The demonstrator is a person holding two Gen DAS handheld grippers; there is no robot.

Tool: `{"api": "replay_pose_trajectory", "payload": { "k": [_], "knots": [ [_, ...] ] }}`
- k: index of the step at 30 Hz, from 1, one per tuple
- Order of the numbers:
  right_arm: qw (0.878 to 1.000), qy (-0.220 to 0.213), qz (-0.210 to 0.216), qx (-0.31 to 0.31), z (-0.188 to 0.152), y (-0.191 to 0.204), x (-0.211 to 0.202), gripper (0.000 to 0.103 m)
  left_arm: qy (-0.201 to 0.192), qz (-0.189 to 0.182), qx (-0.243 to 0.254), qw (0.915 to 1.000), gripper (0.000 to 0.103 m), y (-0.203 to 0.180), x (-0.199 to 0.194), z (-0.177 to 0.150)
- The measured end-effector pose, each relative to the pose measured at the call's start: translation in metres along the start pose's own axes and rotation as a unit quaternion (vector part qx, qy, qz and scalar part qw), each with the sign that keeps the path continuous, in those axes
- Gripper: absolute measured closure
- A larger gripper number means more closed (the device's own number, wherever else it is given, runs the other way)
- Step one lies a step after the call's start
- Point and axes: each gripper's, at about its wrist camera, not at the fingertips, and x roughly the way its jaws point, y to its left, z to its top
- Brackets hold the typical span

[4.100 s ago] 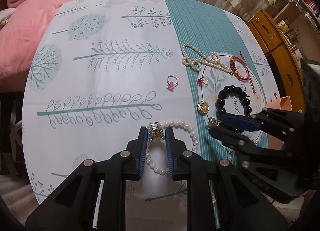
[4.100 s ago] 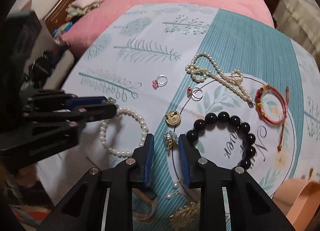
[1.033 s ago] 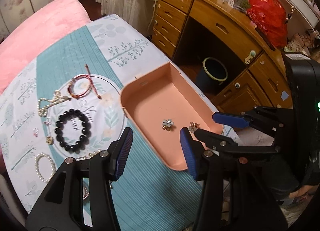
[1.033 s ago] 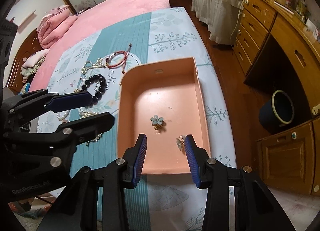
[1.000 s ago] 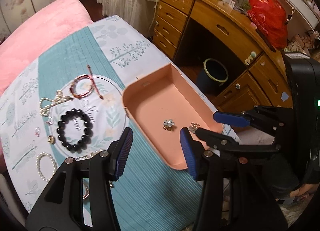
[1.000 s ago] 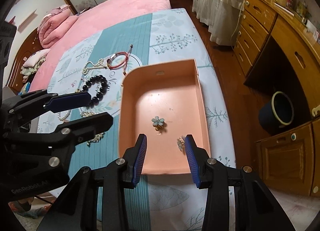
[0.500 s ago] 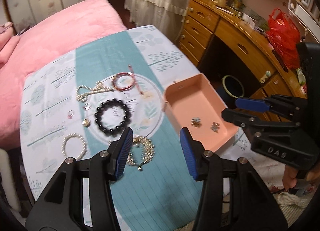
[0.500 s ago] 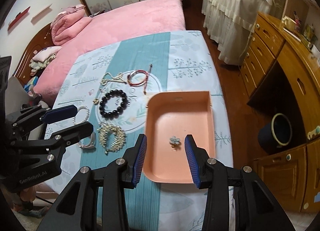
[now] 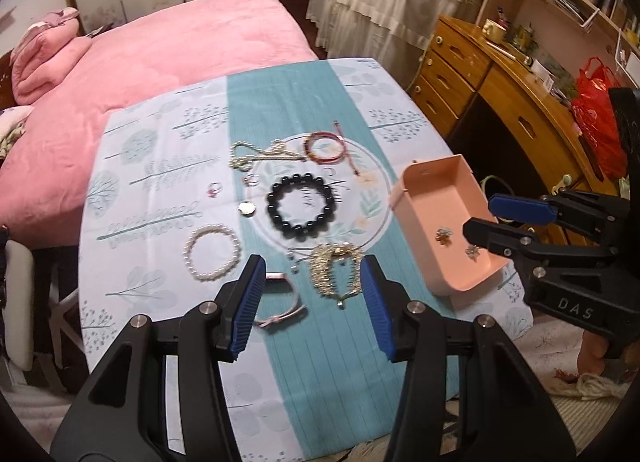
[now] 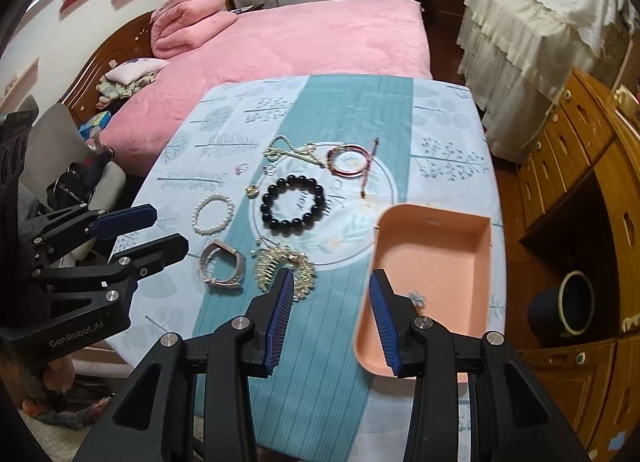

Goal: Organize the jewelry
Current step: 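Move both open tools back over the remaining jewelry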

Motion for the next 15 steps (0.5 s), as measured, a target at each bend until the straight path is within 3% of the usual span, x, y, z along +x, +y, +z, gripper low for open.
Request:
{"api": "replay_pose_trajectory", "payload": {
  "k": [4, 15],
  "knots": [
    [1.0, -0.011, -0.002, 0.0, 0.008, 0.014, -0.002, 0.063, 0.005, 0.004, -0.001, 1.0, 0.057, 0.021, -0.001, 0.0],
    [0.998, 0.018, -0.012, 0.055, 0.022, 0.038, 0.023, 0.063, 0.042, -0.006, 0.012, 0.999, 0.057, 0.083, 0.016, -0.002]
  ]
}}
